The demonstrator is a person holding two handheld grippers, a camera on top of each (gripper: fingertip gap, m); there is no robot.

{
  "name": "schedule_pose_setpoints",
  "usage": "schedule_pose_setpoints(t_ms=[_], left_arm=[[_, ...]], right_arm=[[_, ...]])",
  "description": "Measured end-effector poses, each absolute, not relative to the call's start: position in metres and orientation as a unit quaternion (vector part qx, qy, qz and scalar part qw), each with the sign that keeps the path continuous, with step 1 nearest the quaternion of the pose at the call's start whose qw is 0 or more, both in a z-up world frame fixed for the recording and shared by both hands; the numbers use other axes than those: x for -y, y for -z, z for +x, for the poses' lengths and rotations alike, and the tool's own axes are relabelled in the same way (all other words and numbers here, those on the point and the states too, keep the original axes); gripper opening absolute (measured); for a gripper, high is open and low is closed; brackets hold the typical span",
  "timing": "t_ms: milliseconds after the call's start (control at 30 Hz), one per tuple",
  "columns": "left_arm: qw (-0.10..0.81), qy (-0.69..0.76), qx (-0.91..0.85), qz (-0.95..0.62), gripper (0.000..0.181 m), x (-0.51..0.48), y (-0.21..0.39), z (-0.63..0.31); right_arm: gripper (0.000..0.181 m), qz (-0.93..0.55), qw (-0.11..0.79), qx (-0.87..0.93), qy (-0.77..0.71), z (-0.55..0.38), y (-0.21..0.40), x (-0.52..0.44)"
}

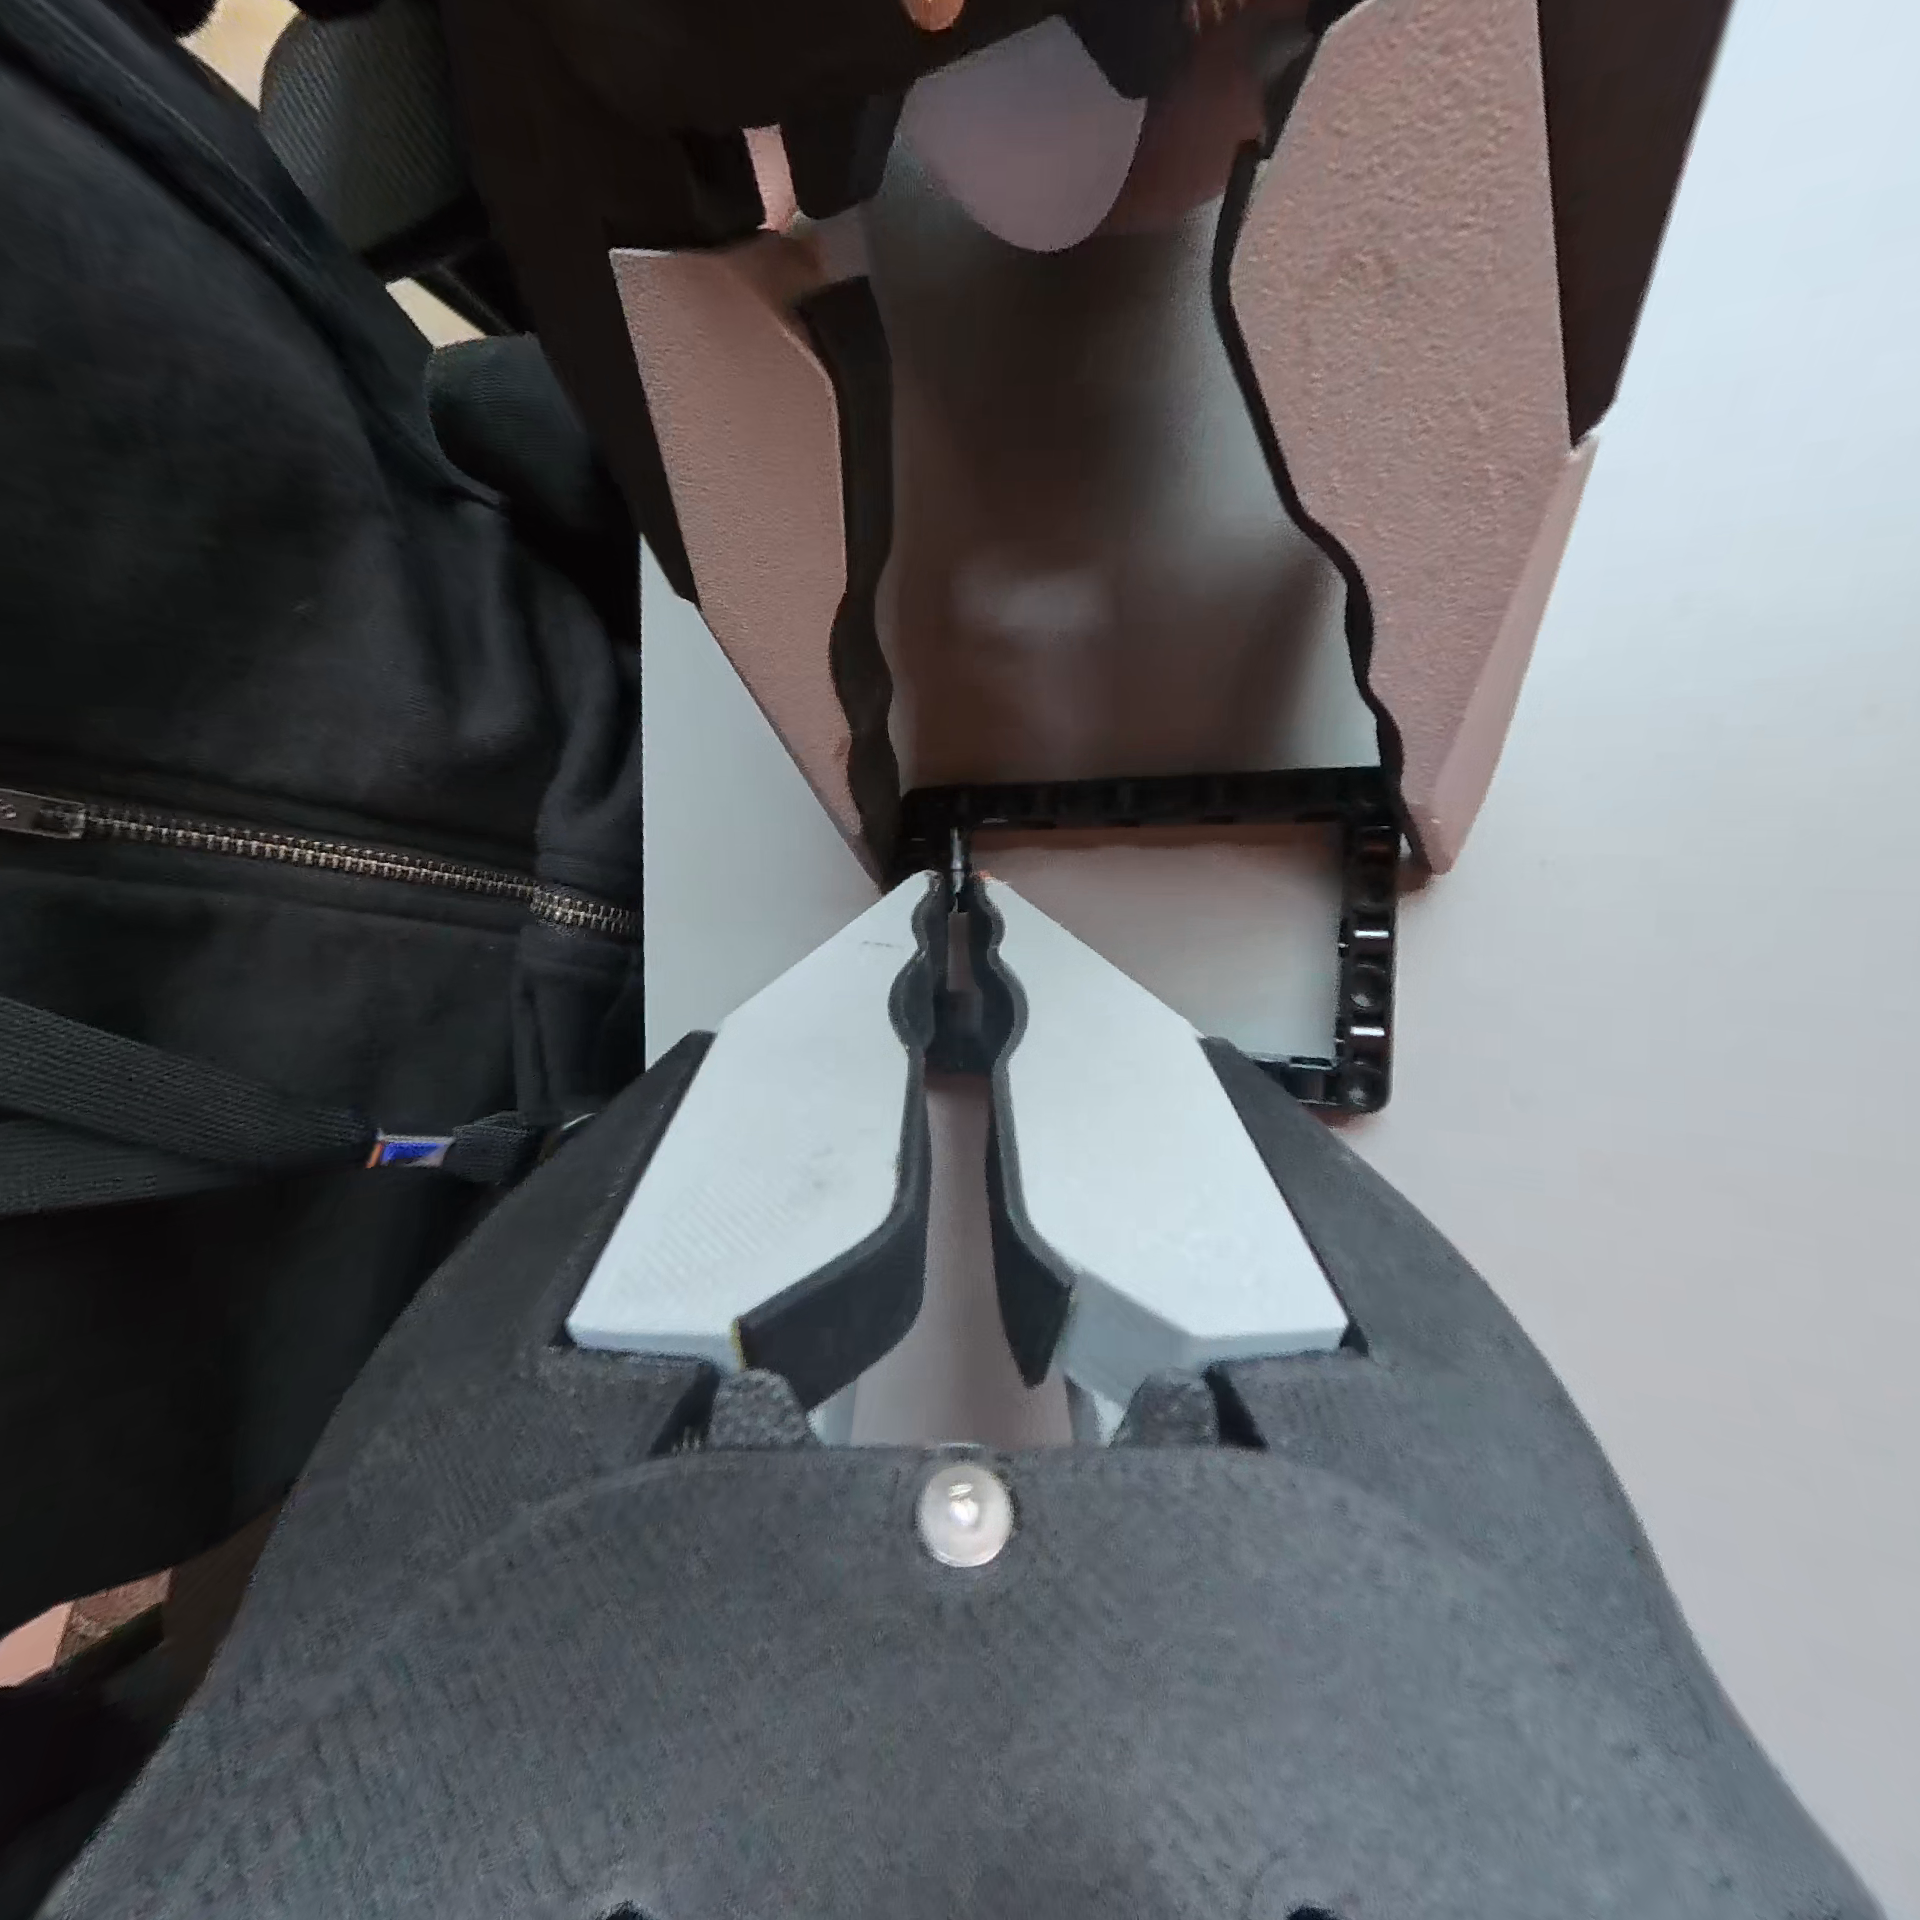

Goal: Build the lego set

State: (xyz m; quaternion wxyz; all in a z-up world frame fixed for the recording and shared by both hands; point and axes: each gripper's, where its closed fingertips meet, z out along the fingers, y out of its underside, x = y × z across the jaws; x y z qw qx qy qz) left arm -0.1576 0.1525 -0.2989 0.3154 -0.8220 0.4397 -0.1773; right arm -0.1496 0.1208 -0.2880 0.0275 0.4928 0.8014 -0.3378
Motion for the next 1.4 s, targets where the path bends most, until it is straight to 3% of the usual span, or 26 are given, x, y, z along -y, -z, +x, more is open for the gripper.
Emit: schedule_pose_setpoints(t_ms=[33,767,1400], left_arm=[[0.318,0.178,-0.437,-0.822,0.093,-0.152,0.299,-0.158],[0.353,0.165,-0.427,-0.816,0.093,-0.153,0.297,-0.156],[0.356,0.164,-0.419,-0.819,0.092,-0.154,0.298,-0.156]], right_arm=[[0.001,0.494,0.033,-0.802,0.335,-0.149,0.289,-0.12],[0.0,0.563,0.129,-0.704,0.413,-0.147,0.292,-0.119],[0.0,0.556,0.051,-0.706,0.436,-0.158,0.293,-0.117]])
